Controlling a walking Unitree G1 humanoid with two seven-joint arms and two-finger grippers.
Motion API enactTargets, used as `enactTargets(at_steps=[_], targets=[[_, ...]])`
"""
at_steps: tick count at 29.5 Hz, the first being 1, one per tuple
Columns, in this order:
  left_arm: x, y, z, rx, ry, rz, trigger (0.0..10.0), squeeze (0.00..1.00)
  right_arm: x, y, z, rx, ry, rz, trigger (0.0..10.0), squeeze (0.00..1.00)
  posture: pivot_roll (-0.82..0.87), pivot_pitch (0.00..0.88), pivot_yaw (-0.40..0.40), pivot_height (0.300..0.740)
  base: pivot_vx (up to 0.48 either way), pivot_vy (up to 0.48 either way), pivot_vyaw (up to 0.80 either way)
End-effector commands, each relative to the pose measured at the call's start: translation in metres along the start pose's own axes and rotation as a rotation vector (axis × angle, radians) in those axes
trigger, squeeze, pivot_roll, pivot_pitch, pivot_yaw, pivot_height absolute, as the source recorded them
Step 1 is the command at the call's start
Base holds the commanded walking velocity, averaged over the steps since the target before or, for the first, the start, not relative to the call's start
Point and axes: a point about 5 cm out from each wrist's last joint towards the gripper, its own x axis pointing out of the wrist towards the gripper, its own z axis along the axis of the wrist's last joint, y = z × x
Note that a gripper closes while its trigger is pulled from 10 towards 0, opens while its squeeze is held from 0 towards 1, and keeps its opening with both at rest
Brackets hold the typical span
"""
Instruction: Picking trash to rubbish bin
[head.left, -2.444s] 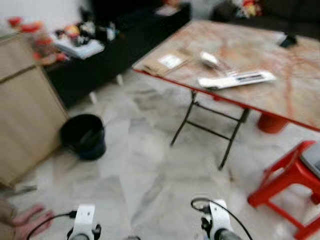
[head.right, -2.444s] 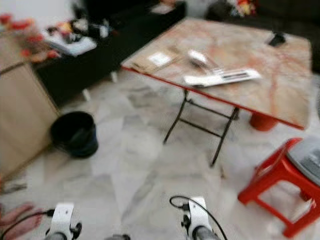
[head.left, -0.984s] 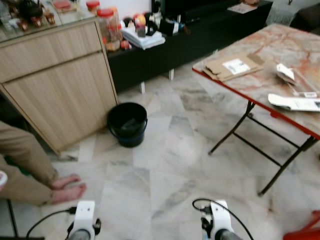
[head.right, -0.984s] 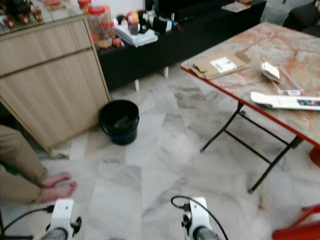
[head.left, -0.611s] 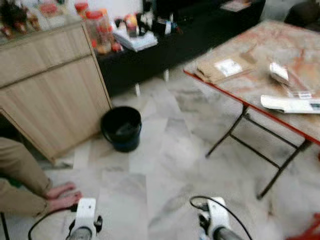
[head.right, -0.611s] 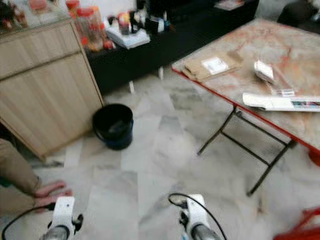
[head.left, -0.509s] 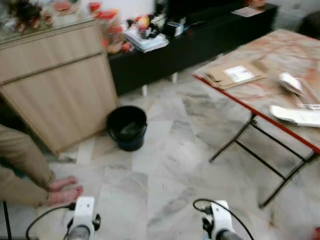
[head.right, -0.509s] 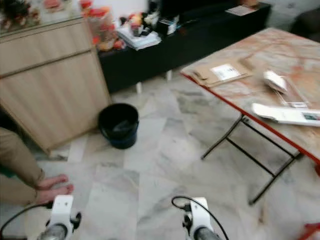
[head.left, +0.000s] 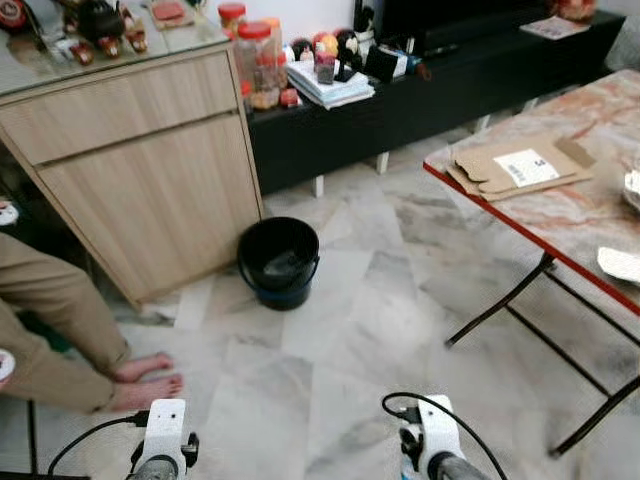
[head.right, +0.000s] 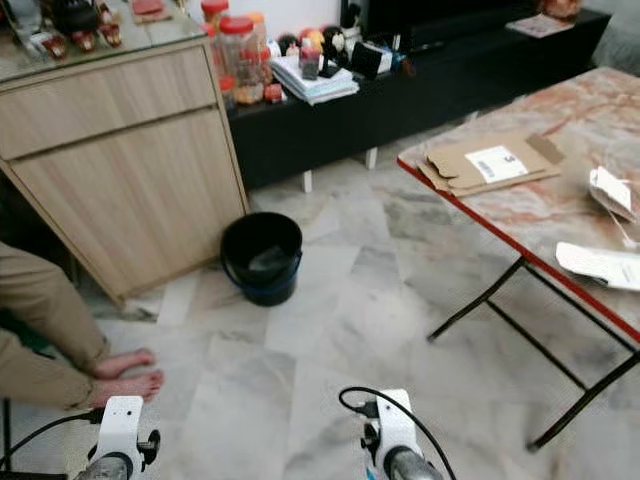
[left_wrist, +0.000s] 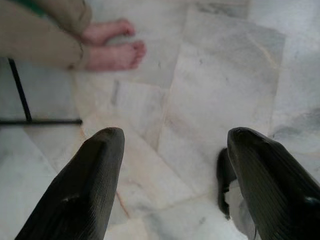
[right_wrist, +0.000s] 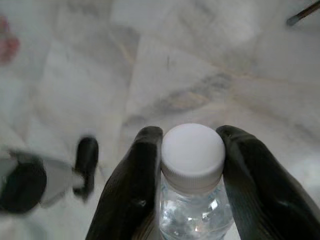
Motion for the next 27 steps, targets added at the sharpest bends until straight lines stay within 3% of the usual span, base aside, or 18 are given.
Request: enactTargets(at_steps=[1, 4, 27], targets=[[-0.0028, 0.01, -0.0121, 0.009, 0.045, 0.024, 10.0, 0.0, 0.0017, 0.0105, 0.002, -0.004, 0.001, 0.031, 10.0, 0.0, 0.14, 0.132, 0.006, 0.74, 0.277, 0.0, 0.8], [-0.003, 0.0122, -0.0129, 0.012, 0.048, 0.028, 10.0, 0.0, 0.0015, 0.0089, 0.0015, 0.044, 0.0, 0.012, 10.0, 0.0, 0.14, 0.124, 0.01, 0.74, 0.276, 0.0, 0.27], [-0.0033, 0.0126, -0.0136, 0.024, 0.05, 0.021, 10.0, 0.0, 0.0016, 0.0118, 0.0011, 0.034, -0.003, 0.028, 10.0, 0.0, 0.14, 0.09, 0.018, 0.74, 0.279, 0.0, 0.0]])
